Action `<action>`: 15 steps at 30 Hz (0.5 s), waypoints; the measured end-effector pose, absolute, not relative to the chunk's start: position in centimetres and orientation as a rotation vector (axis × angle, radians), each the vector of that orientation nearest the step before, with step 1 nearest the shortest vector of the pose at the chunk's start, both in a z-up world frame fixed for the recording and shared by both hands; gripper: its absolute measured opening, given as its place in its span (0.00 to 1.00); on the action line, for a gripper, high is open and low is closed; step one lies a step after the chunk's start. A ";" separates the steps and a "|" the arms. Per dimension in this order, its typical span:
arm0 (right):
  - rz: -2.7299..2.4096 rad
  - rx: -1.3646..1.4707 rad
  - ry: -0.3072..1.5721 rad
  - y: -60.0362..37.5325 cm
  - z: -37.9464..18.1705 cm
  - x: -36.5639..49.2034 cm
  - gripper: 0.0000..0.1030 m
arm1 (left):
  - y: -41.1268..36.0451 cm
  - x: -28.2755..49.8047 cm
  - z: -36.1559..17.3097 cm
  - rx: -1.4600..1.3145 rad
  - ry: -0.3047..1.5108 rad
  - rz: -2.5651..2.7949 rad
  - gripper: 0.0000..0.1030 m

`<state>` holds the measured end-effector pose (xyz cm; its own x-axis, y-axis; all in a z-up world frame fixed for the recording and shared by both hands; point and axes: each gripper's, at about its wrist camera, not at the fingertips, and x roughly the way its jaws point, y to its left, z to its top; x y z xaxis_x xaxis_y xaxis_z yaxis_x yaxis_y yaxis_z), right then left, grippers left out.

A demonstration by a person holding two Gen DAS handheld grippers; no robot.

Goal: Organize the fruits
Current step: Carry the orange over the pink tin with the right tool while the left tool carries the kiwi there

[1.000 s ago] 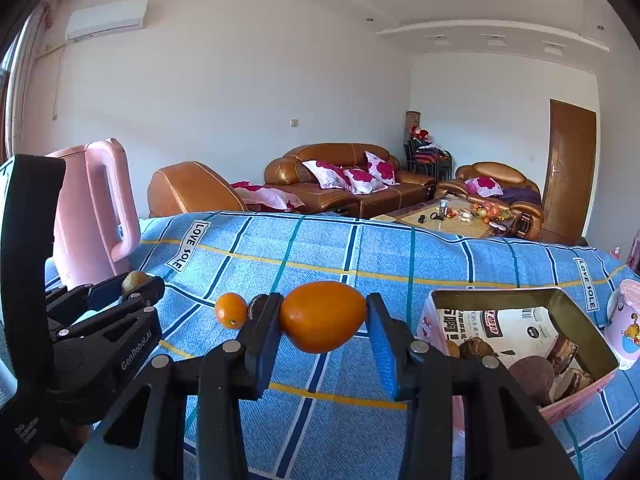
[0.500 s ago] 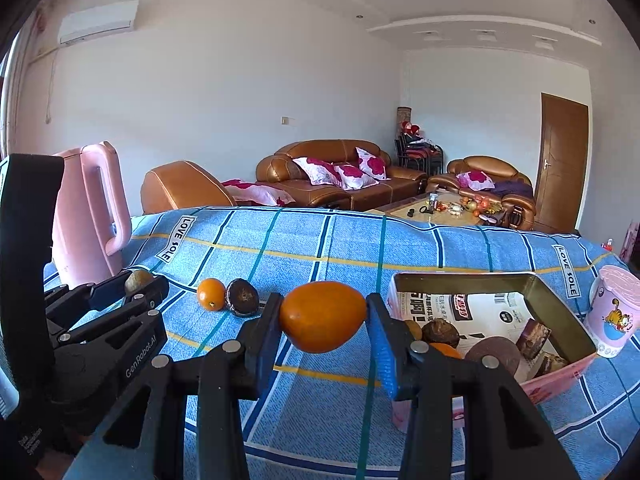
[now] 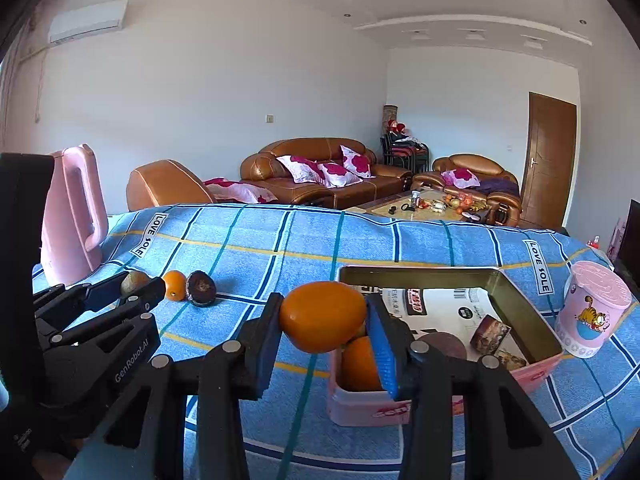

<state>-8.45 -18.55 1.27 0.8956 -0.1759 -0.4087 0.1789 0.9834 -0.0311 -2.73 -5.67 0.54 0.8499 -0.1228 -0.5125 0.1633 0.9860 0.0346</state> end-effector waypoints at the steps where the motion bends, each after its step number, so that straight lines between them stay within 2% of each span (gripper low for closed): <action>1: -0.191 0.009 0.423 -19.0 1.2 -8.5 0.43 | -6.0 -2.8 0.5 0.079 0.535 -0.156 0.30; 15: -0.264 0.013 0.426 -23.4 1.3 -9.5 0.43 | -11.5 -4.1 0.7 0.133 0.522 -0.227 0.30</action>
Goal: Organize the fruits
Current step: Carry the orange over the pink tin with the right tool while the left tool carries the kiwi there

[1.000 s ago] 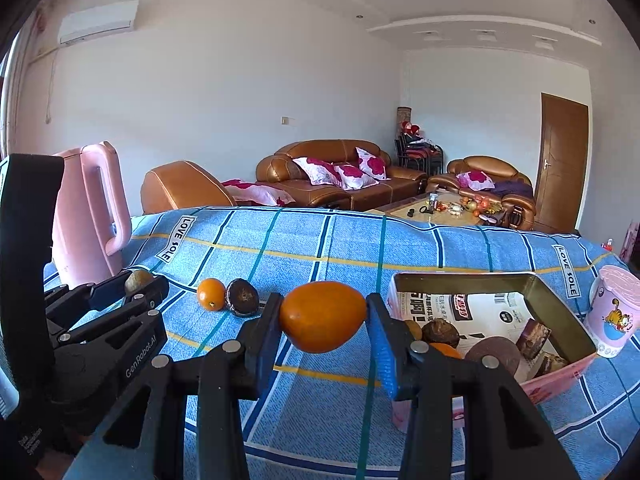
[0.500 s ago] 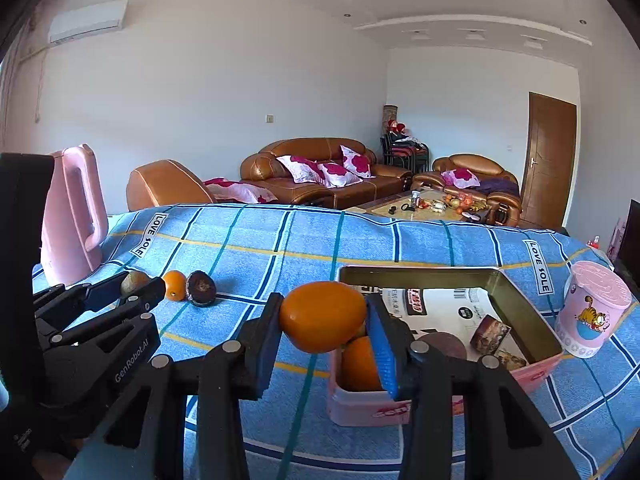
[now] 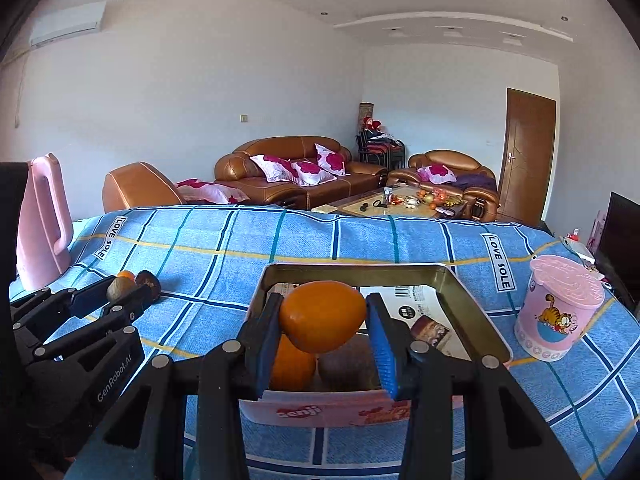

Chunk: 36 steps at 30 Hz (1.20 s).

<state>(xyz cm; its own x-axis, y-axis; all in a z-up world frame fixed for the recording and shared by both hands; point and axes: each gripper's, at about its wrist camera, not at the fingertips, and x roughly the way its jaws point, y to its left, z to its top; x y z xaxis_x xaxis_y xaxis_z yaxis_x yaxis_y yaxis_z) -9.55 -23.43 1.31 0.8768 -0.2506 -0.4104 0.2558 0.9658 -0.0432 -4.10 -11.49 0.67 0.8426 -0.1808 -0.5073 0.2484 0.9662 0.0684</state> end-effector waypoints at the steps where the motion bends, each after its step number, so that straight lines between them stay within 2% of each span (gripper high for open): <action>1: -0.268 0.012 0.427 -23.7 1.3 -9.6 0.43 | -11.9 -4.2 0.7 0.138 0.521 -0.232 0.30; 18: -0.369 0.017 0.426 -29.2 1.5 -10.2 0.43 | -17.3 -4.8 0.6 0.190 0.508 -0.307 0.30; 36: -0.459 0.046 0.464 -32.8 1.4 -8.8 0.43 | -22.7 -2.5 -0.2 0.189 0.605 -0.412 0.30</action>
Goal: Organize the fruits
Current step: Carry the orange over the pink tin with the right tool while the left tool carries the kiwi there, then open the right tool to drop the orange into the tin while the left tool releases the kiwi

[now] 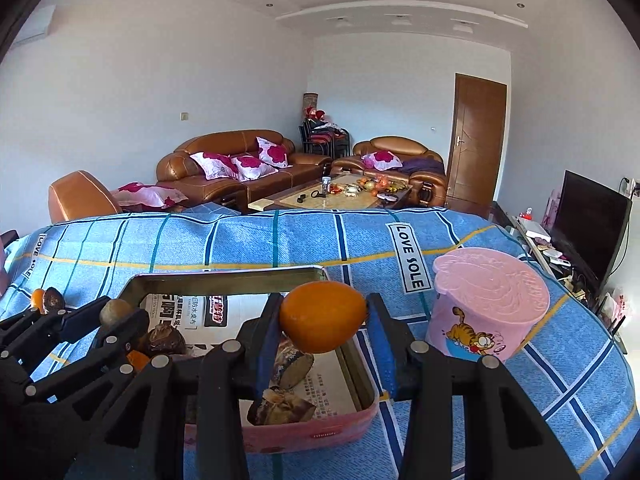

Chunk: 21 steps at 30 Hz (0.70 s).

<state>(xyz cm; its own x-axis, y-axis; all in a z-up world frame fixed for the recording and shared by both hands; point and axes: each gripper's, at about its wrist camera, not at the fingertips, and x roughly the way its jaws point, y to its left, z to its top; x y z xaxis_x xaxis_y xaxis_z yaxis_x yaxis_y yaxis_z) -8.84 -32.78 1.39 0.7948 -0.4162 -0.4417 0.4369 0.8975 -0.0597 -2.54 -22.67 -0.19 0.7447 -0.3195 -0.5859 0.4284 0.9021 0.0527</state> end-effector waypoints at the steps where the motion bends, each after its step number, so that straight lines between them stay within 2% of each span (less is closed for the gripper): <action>1: -0.457 0.046 0.469 -32.9 1.3 -8.6 0.43 | -22.8 -2.3 -0.3 0.187 0.616 -0.416 0.30; 8: -0.416 0.058 0.532 -33.5 0.8 -6.9 0.43 | -23.5 -0.7 -1.3 0.169 0.708 -0.451 0.30; 21: -0.265 0.101 0.586 -33.6 0.1 -5.8 0.43 | -22.4 -0.2 -1.4 0.114 0.727 -0.456 0.30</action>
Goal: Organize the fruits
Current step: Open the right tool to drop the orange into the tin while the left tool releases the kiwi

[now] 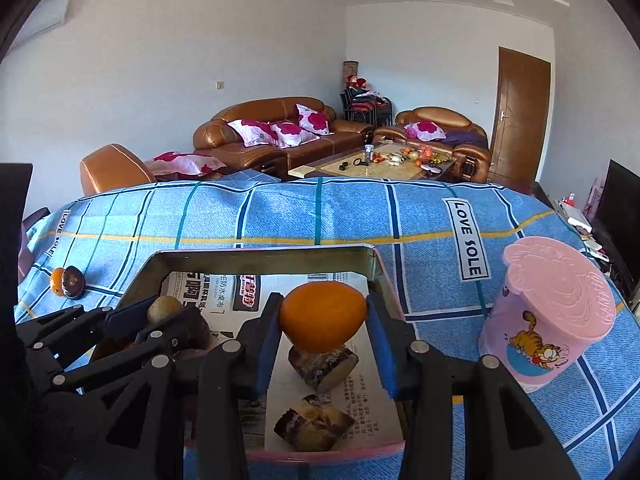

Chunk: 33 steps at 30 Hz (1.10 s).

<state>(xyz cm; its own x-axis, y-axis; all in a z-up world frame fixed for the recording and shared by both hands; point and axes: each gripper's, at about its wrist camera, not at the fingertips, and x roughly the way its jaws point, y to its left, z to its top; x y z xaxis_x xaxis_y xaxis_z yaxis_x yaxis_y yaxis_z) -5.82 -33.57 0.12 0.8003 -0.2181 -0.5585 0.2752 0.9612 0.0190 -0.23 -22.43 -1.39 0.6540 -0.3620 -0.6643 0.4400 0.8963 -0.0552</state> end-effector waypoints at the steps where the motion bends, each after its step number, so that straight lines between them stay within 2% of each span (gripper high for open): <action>1: -0.249 0.112 0.589 -33.7 0.1 -5.8 0.43 | -22.4 -0.2 -1.4 0.113 0.726 -0.452 0.30; 6: -0.216 0.140 0.590 -33.9 0.0 -5.8 0.44 | -22.1 -1.0 -0.9 0.121 0.678 -0.411 0.34; 9: -0.226 0.126 0.548 -33.6 0.4 -6.5 0.47 | -21.5 -1.8 -0.2 0.128 0.612 -0.356 0.51; 11: -0.232 0.139 0.527 -33.8 0.6 -7.0 0.50 | -20.8 -1.7 0.1 0.101 0.603 -0.332 0.68; 14: -0.219 0.196 0.508 -34.7 0.6 -7.3 0.58 | -19.7 -1.4 0.1 0.044 0.610 -0.342 0.81; 15: -0.210 0.218 0.499 -35.1 0.6 -7.4 0.59 | -19.5 -1.5 0.2 0.036 0.603 -0.342 0.84; 17: -0.209 0.253 0.460 -35.5 0.8 -8.0 0.61 | -19.2 -2.0 0.6 0.040 0.563 -0.340 0.97; 18: -0.214 0.262 0.430 -35.6 1.1 -8.5 0.61 | -19.2 -2.4 0.9 0.047 0.534 -0.339 0.99; 19: -0.220 0.264 0.394 -35.6 1.5 -9.0 0.63 | -19.1 -2.8 1.3 0.057 0.502 -0.334 1.00; 23: -0.292 0.236 0.242 -35.2 2.7 -11.2 0.88 | -18.7 -3.7 2.0 0.074 0.425 -0.301 1.00; 33: -0.377 0.177 0.153 -34.7 3.2 -12.3 0.90 | -16.6 -4.5 2.5 0.080 0.325 -0.198 1.00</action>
